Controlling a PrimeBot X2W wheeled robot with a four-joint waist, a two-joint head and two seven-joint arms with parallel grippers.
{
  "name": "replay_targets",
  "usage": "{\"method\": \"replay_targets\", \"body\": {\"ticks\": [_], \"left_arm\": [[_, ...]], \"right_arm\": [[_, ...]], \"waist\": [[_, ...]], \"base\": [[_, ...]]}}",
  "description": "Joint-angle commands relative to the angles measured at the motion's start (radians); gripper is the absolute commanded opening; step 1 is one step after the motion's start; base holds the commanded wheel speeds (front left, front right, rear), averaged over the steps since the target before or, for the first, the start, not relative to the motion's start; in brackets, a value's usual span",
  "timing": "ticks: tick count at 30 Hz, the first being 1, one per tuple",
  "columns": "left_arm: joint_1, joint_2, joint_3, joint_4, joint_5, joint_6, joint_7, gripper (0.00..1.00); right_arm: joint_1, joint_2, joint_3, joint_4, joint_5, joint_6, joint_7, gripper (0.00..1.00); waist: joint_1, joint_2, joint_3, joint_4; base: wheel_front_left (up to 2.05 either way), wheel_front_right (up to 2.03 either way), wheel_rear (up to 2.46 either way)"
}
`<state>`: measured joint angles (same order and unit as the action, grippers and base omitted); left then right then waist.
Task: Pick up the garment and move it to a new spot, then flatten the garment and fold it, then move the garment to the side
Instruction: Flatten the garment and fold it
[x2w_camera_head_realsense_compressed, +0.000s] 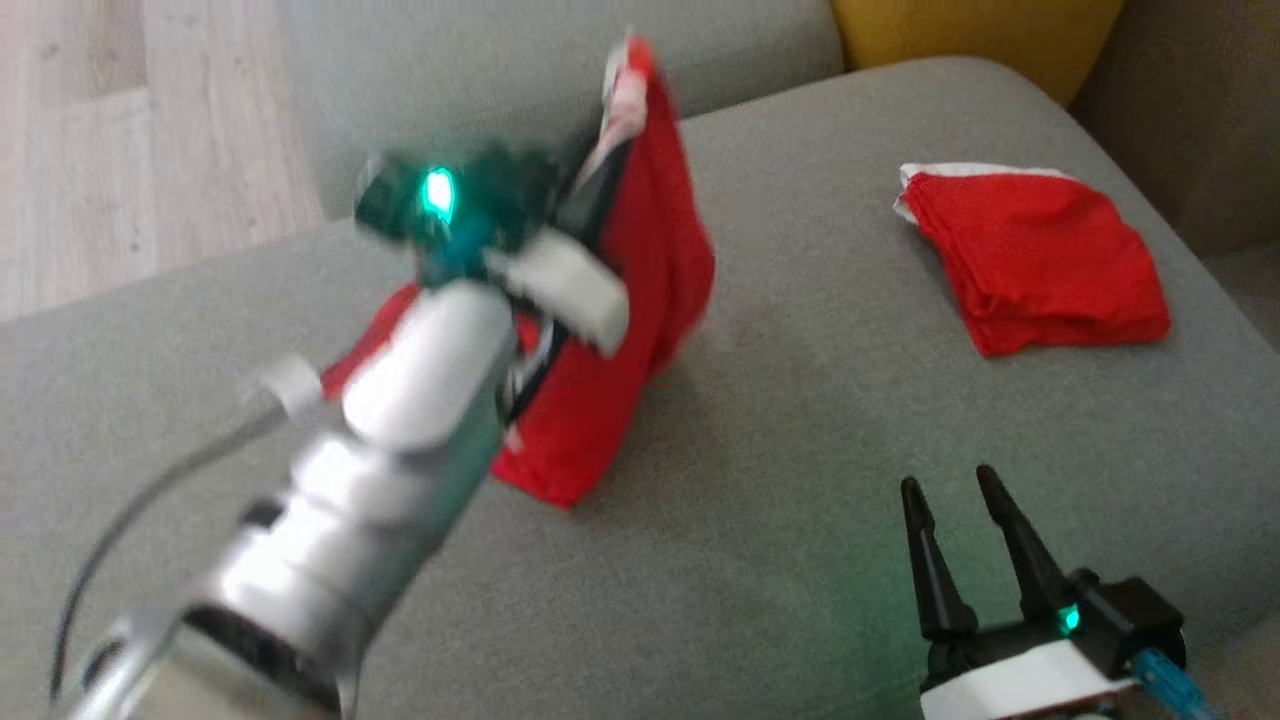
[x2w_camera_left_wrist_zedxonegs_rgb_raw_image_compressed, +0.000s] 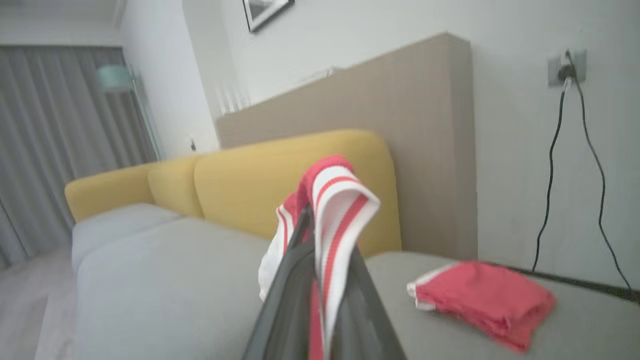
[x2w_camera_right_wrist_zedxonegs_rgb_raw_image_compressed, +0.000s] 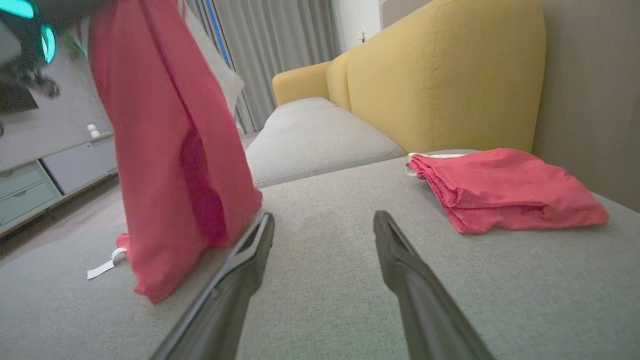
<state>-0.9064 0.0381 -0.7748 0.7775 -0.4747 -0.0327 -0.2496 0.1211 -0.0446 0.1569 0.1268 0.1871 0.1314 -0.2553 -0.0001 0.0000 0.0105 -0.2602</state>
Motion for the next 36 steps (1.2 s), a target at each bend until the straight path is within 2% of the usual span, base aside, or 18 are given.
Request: {"method": "replay_targets", "body": {"ticks": [1,3,8,14,17,22,28,33,34,35,36], "left_arm": [[-0.133,0.012,0.044,-0.042,-0.029,-0.014,-0.010,0.00],[-0.199,0.012,0.074,-0.061,-0.092,-0.031,-0.007,0.00],[-0.337,0.012,0.138,-0.056,-0.202,-0.026,-0.008,0.00],[-0.308,0.018,0.164,0.012,-0.255,-0.013,-0.008,0.00],[-0.185,0.037,0.175,0.045,-0.280,-0.005,-0.009,0.00],[0.122,0.067,0.224,0.030,-0.331,0.022,-0.011,0.00],[0.505,0.097,0.378,-0.131,-0.308,0.077,-0.012,0.00],[0.713,0.083,0.472,-0.258,-0.234,0.096,-0.012,0.00],[0.738,0.079,0.478,-0.273,-0.218,0.097,-0.012,0.05],[0.759,0.075,0.483,-0.284,-0.205,0.098,-0.012,0.39],[0.777,0.070,0.484,-0.289,-0.197,0.098,-0.012,0.87]], "right_arm": [[-0.016,-0.006,0.026,-0.028,0.008,-0.001,-0.006,1.00],[-0.009,-0.006,0.024,-0.030,0.010,-0.001,-0.006,1.00],[0.007,-0.006,0.007,-0.036,0.018,-0.001,-0.006,1.00],[0.015,-0.006,-0.002,-0.043,0.026,-0.001,-0.006,1.00],[0.018,-0.006,-0.005,-0.044,0.027,-0.001,-0.006,1.00],[0.031,-0.006,-0.031,-0.050,0.027,-0.001,-0.006,1.00],[0.034,-0.006,-0.051,-0.055,0.020,-0.001,-0.006,1.00],[0.033,-0.006,-0.055,-0.055,0.016,-0.001,-0.006,1.00],[0.033,-0.006,-0.056,-0.054,0.015,-0.001,-0.006,1.00],[0.033,-0.006,-0.056,-0.052,0.015,-0.001,-0.006,1.00],[0.033,-0.006,-0.055,-0.050,0.015,-0.001,-0.006,1.00]], "waist": [[0.0001,0.0000,-0.027,-0.002],[0.0001,0.0000,-0.038,0.001],[0.0001,0.0000,-0.050,0.028],[0.0001,0.0000,-0.045,0.082],[0.0001,0.0000,-0.041,0.119],[0.0001,0.0000,-0.031,0.190],[0.0001,0.0000,-0.019,0.256],[0.0001,0.0000,-0.016,0.294],[0.0001,0.0000,-0.016,0.299],[0.0001,0.0000,-0.017,0.303],[0.0001,0.0000,-0.018,0.307]], "base": [[0.00,0.00,0.00],[0.00,0.00,0.00],[0.00,0.00,0.00],[0.00,0.00,0.00],[0.00,0.00,0.00],[0.00,0.00,0.00],[0.00,0.00,0.00],[0.00,0.00,0.00],[0.00,0.00,0.00],[0.00,0.00,0.00],[0.00,0.00,0.00]]}}
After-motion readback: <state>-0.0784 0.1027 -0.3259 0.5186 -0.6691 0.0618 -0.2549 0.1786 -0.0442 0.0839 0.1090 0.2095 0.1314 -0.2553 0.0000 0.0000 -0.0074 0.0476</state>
